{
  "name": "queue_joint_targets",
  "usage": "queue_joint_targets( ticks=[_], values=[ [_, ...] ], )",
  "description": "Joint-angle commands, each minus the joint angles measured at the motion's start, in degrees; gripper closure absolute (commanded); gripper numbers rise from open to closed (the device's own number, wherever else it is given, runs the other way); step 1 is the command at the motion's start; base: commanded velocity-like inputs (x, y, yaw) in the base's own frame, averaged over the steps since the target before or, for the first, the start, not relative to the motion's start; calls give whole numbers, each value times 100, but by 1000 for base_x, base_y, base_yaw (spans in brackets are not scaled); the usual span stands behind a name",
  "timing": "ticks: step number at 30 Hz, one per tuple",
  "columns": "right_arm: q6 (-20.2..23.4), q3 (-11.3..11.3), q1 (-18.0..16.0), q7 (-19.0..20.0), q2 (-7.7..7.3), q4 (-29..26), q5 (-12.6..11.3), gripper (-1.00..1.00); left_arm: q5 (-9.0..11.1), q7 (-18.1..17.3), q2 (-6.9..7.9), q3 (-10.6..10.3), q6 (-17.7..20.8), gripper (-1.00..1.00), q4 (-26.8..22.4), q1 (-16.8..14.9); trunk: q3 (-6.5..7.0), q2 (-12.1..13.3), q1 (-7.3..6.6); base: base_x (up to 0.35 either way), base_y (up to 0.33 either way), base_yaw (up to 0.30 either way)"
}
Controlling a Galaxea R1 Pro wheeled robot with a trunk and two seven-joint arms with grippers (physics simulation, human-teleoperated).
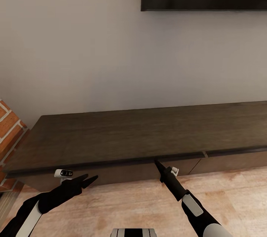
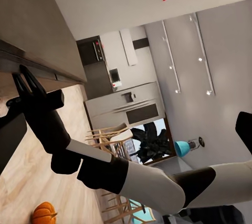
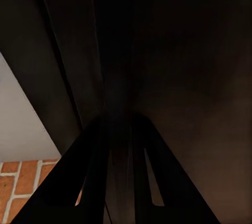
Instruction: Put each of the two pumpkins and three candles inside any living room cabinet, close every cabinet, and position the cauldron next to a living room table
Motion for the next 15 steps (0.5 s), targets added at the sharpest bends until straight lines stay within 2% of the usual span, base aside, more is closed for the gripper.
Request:
queue_joint_targets(
  ticks=[1,15],
  values=[
    [13,-60,-13,-26,-1,18,-83,100,12,-12,1,-3,60,-100,1,-3,-3,-1,0,0,0,0],
    [30,-53,-13,-29,-2,21,-61,100,12,-12,1,-3,60,-100,1,-3,-3,-1,0,0,0,0]
  ],
)
